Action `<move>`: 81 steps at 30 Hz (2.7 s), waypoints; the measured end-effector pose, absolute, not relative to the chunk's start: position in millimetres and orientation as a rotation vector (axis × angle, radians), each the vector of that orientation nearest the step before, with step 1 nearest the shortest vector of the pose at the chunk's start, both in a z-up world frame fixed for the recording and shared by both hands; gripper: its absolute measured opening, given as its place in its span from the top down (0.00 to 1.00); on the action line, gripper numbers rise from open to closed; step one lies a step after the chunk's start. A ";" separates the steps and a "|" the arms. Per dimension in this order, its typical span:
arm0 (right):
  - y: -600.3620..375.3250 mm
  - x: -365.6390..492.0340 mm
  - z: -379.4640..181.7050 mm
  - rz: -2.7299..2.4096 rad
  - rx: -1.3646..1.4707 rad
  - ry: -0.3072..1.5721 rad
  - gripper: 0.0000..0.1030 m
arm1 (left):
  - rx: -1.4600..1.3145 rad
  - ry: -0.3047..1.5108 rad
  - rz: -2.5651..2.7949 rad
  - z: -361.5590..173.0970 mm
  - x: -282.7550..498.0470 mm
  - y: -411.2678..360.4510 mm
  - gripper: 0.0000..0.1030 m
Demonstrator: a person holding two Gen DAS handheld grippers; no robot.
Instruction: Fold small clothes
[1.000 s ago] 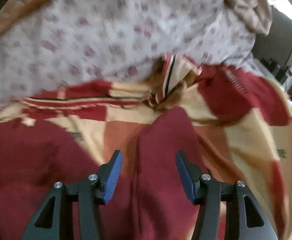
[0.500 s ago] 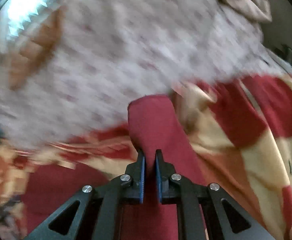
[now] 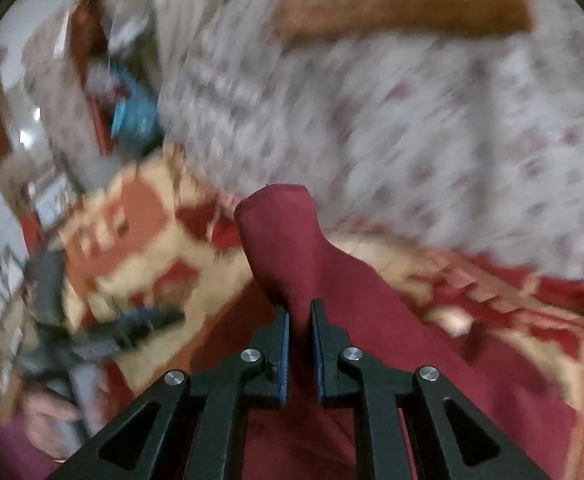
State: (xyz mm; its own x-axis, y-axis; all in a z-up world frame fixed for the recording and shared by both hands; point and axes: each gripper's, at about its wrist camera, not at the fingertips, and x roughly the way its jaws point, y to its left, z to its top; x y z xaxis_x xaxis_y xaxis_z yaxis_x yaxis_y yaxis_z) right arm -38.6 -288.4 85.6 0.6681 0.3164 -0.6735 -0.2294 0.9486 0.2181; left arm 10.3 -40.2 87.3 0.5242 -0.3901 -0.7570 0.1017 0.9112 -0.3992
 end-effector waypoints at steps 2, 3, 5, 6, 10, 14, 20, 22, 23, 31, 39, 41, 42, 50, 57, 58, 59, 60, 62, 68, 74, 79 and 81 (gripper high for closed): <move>-264.8 -25.9 40.1 0.318 0.104 0.886 0.87 | -0.347 1.004 -0.329 84.4 14.0 -41.2 0.21; -260.9 -25.8 25.8 0.329 0.108 0.937 0.84 | -0.356 1.014 -0.337 82.9 15.0 -42.5 0.21; -262.1 -38.1 14.0 0.340 0.113 0.961 0.79 | -0.347 1.018 -0.345 82.2 14.7 -46.4 0.21; -266.3 -45.9 20.5 0.343 0.110 0.945 0.76 | -0.333 1.013 -0.355 83.1 13.7 -51.0 0.21; -321.2 -90.7 68.7 0.283 0.129 0.831 0.40 | -0.267 0.983 -0.402 83.7 11.5 -72.0 0.21; -399.0 -140.3 101.7 0.104 0.194 0.747 0.26 | -0.156 0.991 -0.430 74.9 21.9 -104.3 0.21; -484.8 -189.9 87.7 -0.105 0.273 0.809 0.26 | 0.015 1.059 -0.433 48.6 36.1 -138.8 0.56; -496.9 -191.8 74.4 -0.145 0.287 0.827 0.26 | 0.038 1.026 -0.431 54.0 31.1 -139.7 0.72; -502.5 -190.4 68.3 -0.162 0.297 0.835 0.26 | 0.018 1.007 -0.449 61.5 28.1 -136.0 0.77; -516.9 -142.5 29.1 -0.141 0.482 0.866 0.26 | -0.076 0.985 -0.447 82.0 26.1 -105.5 0.81; -499.0 -101.0 23.1 -0.179 0.297 0.895 0.89 | -0.053 1.056 -0.439 59.8 26.7 -114.9 0.68; -505.6 -95.6 18.5 -0.298 0.213 0.893 0.88 | -0.037 1.076 -0.443 53.1 27.1 -120.8 0.60; -511.3 -94.2 11.8 -0.310 0.229 0.913 0.88 | -0.024 1.072 -0.434 52.5 26.4 -122.6 0.60; -493.0 -153.0 53.9 -0.193 0.281 0.836 0.74 | 0.041 1.040 -0.403 50.6 20.9 -127.2 0.59; -478.7 -180.8 12.0 -0.310 0.112 1.022 0.74 | 0.005 1.038 -0.402 57.7 11.6 -118.6 0.59; -492.1 -188.9 19.7 -0.296 0.220 0.986 0.74 | -0.007 1.036 -0.404 60.2 9.0 -116.4 0.59; -499.9 -194.0 25.4 -0.277 0.286 0.949 0.67 | -0.021 1.034 -0.408 62.5 6.5 -113.8 0.59; -507.1 -198.5 33.3 -0.264 0.348 0.903 0.59 | -0.032 1.032 -0.412 64.4 4.4 -111.7 0.58; -510.6 -196.9 41.9 -0.247 0.377 0.846 0.26 | -0.049 1.030 -0.412 66.7 2.4 -108.8 0.53; -502.3 -134.5 4.6 -0.142 0.481 0.962 0.73 | -0.084 1.057 -0.398 60.3 6.0 -105.3 0.46; -485.1 -125.0 23.0 -0.282 0.175 0.932 0.90 | -0.096 1.068 -0.411 58.3 7.8 -106.0 0.34; -504.0 -129.5 12.0 -0.268 0.278 0.950 0.89 | -0.060 1.069 -0.395 53.9 3.0 -108.2 0.34; -510.7 -149.2 26.8 -0.246 0.374 0.915 0.65 | -0.069 1.061 -0.396 57.9 -0.3 -103.6 0.34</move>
